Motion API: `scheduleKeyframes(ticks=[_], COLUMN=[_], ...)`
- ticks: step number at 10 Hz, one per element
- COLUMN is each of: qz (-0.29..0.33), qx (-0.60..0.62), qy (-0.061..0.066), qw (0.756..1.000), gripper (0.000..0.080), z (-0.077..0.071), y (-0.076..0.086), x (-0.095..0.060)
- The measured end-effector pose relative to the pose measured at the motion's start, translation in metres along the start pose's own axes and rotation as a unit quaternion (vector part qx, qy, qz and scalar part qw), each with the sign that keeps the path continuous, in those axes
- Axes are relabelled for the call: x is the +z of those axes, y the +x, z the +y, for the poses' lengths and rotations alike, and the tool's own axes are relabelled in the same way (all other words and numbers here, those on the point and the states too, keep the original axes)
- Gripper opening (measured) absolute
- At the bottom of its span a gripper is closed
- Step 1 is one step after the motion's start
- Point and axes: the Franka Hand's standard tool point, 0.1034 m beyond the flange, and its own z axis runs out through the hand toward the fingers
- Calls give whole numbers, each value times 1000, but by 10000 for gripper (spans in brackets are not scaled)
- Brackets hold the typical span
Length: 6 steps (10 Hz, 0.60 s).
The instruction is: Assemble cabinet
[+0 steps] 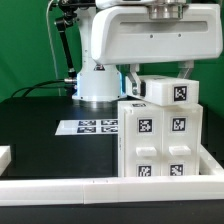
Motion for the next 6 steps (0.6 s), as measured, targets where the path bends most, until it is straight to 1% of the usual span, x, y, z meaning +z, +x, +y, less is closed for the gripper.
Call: scheduleKeyframes(ticks=[2,4,6], qz=[0,0,-1], qx=[78,127,201], qy=[0,1,1], qw=[997,992,980], gripper=[544,544,544], z=[0,-1,-2], y=[0,0,0], x=[0,0,1])
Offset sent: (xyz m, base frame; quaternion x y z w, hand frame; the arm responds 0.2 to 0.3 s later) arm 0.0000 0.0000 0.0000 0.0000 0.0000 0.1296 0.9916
